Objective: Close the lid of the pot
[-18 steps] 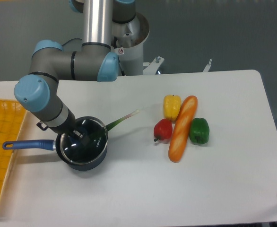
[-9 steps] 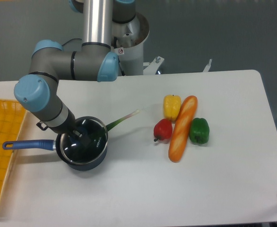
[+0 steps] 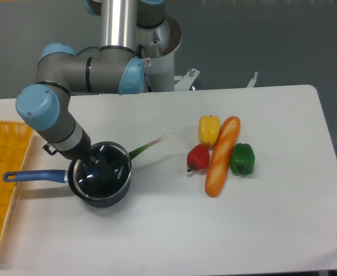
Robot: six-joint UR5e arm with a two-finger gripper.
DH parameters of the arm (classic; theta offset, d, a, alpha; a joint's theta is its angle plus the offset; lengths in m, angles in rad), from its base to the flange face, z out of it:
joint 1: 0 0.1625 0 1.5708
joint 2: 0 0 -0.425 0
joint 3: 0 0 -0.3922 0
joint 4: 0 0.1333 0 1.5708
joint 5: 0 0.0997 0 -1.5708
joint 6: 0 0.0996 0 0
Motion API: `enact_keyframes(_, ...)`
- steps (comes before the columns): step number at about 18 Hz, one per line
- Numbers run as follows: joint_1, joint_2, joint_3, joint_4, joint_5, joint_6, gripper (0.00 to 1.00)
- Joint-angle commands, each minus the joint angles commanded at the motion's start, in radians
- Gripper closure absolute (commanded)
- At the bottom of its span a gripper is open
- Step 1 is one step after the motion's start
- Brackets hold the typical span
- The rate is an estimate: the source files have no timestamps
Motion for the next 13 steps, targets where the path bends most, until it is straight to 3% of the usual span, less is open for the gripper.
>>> enact_keyframes(9, 0.106, 0.054, -0.002, 0.0, -0.008, 0.015, 0.0)
enact_keyframes(13, 0.193, 0.077, -0.003, -0.008, -0.014, 0.142, 0.0)
